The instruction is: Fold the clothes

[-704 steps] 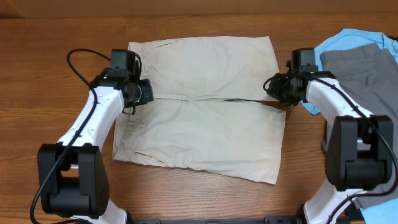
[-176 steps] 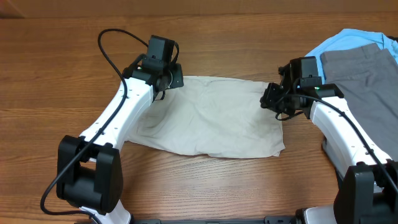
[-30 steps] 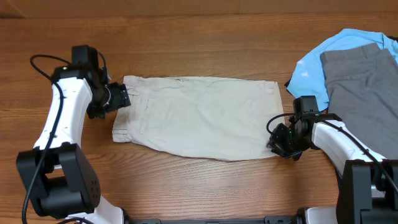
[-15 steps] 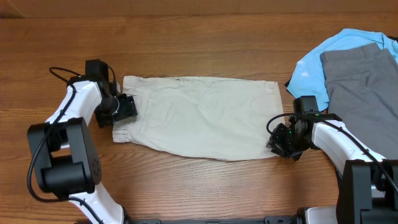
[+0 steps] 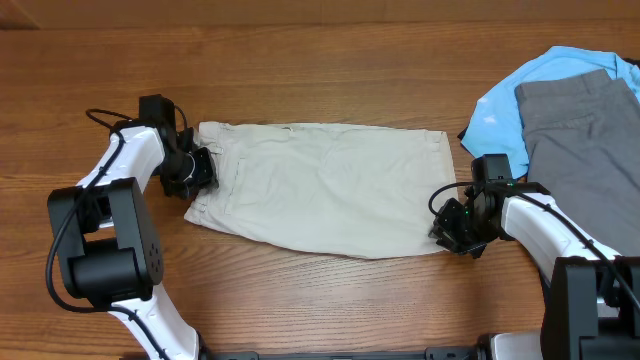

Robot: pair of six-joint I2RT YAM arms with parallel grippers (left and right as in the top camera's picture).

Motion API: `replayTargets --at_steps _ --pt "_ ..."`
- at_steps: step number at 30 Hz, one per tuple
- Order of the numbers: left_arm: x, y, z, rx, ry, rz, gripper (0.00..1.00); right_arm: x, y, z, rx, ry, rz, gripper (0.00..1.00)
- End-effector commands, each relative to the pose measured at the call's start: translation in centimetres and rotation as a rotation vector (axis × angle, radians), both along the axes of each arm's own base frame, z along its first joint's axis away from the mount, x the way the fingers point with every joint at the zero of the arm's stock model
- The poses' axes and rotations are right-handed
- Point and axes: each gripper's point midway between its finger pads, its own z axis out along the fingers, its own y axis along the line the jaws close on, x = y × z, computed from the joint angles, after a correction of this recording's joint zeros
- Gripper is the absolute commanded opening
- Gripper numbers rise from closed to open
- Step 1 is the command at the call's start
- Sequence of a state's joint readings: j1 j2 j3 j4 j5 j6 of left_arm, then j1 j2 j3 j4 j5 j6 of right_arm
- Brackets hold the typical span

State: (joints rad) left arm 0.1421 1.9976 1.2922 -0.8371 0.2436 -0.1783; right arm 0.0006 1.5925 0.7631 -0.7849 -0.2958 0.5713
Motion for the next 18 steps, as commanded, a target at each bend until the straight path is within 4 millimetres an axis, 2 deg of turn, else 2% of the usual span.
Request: replayTargets --at_steps 1,3,6,10,15,16,18 --pt "-2.1 -0.5 -3.3 -0.017 0.103 -0.008 0.04 -0.8 -2.2 -1.0 -0.113 0.033 -0.013 0.24" --pt "-2.0 -0.5 -3.3 -0.016 0.103 -0.008 0.04 -0.9 -2.3 -1.0 -0.116 0.033 -0.013 0.23" --pt "-1.8 -0.4 -3.0 -0.015 0.097 -0.008 0.04 -0.8 -2.3 -1.0 -0.117 0.031 -0.013 0.06" --pt "-1.1 -0.4 -2.0 -0.013 0.085 -0.009 0.04 0.8 -2.3 0.4 -0.112 -0.005 0.010 0.04" --pt "0.3 -0.4 0.3 -0.025 0.065 -0.009 0.04 3.9 -1.0 6.1 -0.052 -0.055 0.093 0.04" --pt "0.7 -0.6 1.3 -0.036 0.063 -0.010 0.04 5.0 0.2 8.8 -0.001 -0.091 0.137 0.04" --pt "1.1 -0.8 2.4 -0.053 0.060 -0.013 0.04 6.0 2.3 11.5 0.077 -0.142 0.189 0.04"
